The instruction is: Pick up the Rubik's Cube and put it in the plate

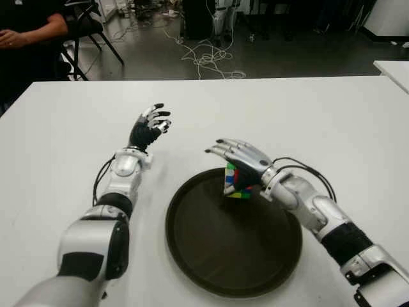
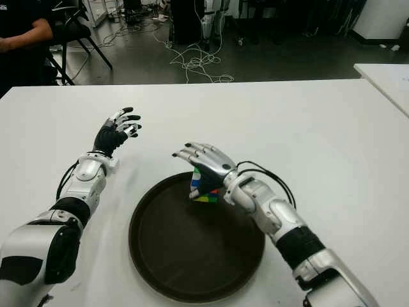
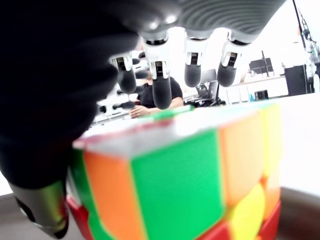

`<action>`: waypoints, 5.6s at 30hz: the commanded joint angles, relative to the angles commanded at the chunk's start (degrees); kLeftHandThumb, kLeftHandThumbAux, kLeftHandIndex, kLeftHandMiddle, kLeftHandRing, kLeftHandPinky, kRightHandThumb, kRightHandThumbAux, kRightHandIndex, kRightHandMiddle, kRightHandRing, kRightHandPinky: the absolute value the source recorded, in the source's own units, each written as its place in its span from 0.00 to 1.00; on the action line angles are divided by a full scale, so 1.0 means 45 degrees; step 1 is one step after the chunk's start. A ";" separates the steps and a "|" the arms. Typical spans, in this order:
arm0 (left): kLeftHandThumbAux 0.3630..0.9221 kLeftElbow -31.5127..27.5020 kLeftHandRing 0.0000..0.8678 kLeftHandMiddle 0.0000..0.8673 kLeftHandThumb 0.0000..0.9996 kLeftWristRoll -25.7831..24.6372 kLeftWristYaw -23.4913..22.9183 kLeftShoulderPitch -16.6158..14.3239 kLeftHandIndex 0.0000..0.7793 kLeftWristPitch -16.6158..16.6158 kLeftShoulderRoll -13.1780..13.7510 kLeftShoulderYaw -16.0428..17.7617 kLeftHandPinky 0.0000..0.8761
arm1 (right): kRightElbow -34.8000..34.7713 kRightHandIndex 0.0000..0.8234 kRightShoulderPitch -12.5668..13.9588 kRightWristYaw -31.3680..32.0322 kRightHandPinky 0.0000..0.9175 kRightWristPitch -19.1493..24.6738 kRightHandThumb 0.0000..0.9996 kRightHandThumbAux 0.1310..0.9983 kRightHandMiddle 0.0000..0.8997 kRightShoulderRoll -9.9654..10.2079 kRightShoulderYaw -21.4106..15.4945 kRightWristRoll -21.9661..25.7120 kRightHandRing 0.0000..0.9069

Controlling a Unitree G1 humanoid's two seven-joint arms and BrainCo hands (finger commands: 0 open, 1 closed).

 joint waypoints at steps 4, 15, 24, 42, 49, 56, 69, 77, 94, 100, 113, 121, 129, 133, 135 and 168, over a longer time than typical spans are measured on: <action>0.65 -0.0019 0.33 0.30 0.28 0.0046 0.0053 0.0001 0.21 -0.0013 0.0003 -0.0035 0.37 | -0.0847 0.00 -0.0180 0.0752 0.00 0.0052 0.00 0.70 0.00 -0.0814 -0.0980 0.0805 0.00; 0.64 -0.0016 0.33 0.30 0.27 0.0077 0.0027 -0.0031 0.20 -0.0022 0.0032 -0.0067 0.38 | -0.0385 0.00 -0.0287 -0.0478 0.00 0.0819 0.00 0.70 0.00 -0.0971 -0.1771 0.0628 0.00; 0.64 -0.0006 0.35 0.32 0.28 0.0089 0.0073 -0.0070 0.22 -0.0002 0.0004 -0.0073 0.39 | 0.0134 0.00 -0.0404 -0.1176 0.00 0.1350 0.00 0.67 0.00 -0.0905 -0.2041 0.0791 0.00; 0.65 0.0007 0.34 0.31 0.27 0.0207 0.0244 -0.0084 0.22 0.0110 -0.0001 -0.0160 0.39 | 0.1028 0.00 -0.0817 -0.2019 0.00 0.1627 0.00 0.65 0.00 -0.1043 -0.2015 0.0476 0.00; 0.65 0.0001 0.34 0.31 0.27 0.0136 0.0234 -0.0085 0.22 0.0168 -0.0062 -0.0091 0.39 | 0.1130 0.00 -0.0801 -0.2188 0.00 0.1620 0.00 0.66 0.00 -0.1144 -0.2053 0.0475 0.00; 0.61 -0.0014 0.35 0.31 0.27 0.0019 0.0073 -0.0087 0.22 0.0134 -0.0073 0.0020 0.39 | 0.1821 0.00 -0.0772 -0.3052 0.00 0.1284 0.00 0.66 0.00 -0.1014 -0.2435 0.0931 0.00; 0.61 -0.0001 0.35 0.31 0.27 0.0011 0.0007 -0.0074 0.22 0.0164 -0.0037 0.0019 0.39 | 1.0310 0.28 -0.1107 -0.4817 0.37 -0.2554 0.04 0.81 0.33 0.2415 -0.6348 0.6740 0.34; 0.61 -0.0019 0.35 0.32 0.27 0.0042 -0.0052 -0.0056 0.22 0.0097 -0.0049 -0.0020 0.39 | 1.1292 0.38 -0.2273 -0.4245 0.45 -0.1934 0.11 0.82 0.42 0.2527 -0.7399 0.8115 0.43; 0.59 -0.0021 0.34 0.31 0.23 0.0332 0.0064 0.0015 0.22 0.0111 -0.0024 -0.0259 0.37 | 1.1033 0.39 -0.2129 -0.4784 0.45 -0.2661 0.09 0.82 0.44 0.2466 -0.6686 0.7626 0.45; 0.58 -0.0028 0.33 0.31 0.21 0.0353 0.0116 0.0046 0.21 0.0054 -0.0051 -0.0280 0.38 | 1.0894 0.33 -0.2059 -0.4788 0.41 -0.2793 0.04 0.79 0.39 0.2282 -0.6421 0.7451 0.40; 0.63 -0.0105 0.33 0.31 0.23 0.0281 0.0210 0.0188 0.22 -0.0287 -0.0135 -0.0261 0.38 | 1.0523 0.29 -0.1780 -0.4824 0.40 -0.3196 0.00 0.78 0.36 0.2109 -0.6344 0.7508 0.38; 0.64 -0.0151 0.32 0.30 0.21 0.0121 0.0213 0.0259 0.21 -0.0368 -0.0209 -0.0107 0.36 | 1.0242 0.27 -0.1476 -0.4721 0.38 -0.3217 0.00 0.78 0.35 0.2161 -0.6403 0.7667 0.36; 0.64 -0.0241 0.32 0.29 0.22 -0.0052 0.0114 0.0344 0.20 -0.0375 -0.0303 0.0016 0.36 | 1.0176 0.25 -0.1318 -0.4495 0.39 -0.3282 0.04 0.78 0.34 0.2195 -0.6440 0.7815 0.36; 0.64 -0.0253 0.32 0.29 0.23 -0.0075 0.0106 0.0356 0.20 -0.0371 -0.0308 0.0000 0.37 | 1.0158 0.25 -0.1296 -0.4515 0.38 -0.3298 0.04 0.78 0.34 0.2184 -0.6420 0.7775 0.36; 0.65 -0.0260 0.32 0.29 0.23 -0.0041 0.0151 0.0365 0.20 -0.0363 -0.0313 -0.0038 0.37 | 1.0152 0.24 -0.1266 -0.4573 0.38 -0.3321 0.04 0.76 0.33 0.2177 -0.6392 0.7724 0.36; 0.73 -0.0258 0.29 0.27 0.21 0.0098 0.0312 0.0325 0.19 -0.0184 -0.0351 -0.0215 0.32 | 1.0423 0.25 -0.1223 -0.6134 0.36 -0.3331 0.00 0.75 0.33 0.1991 -0.5580 0.6503 0.35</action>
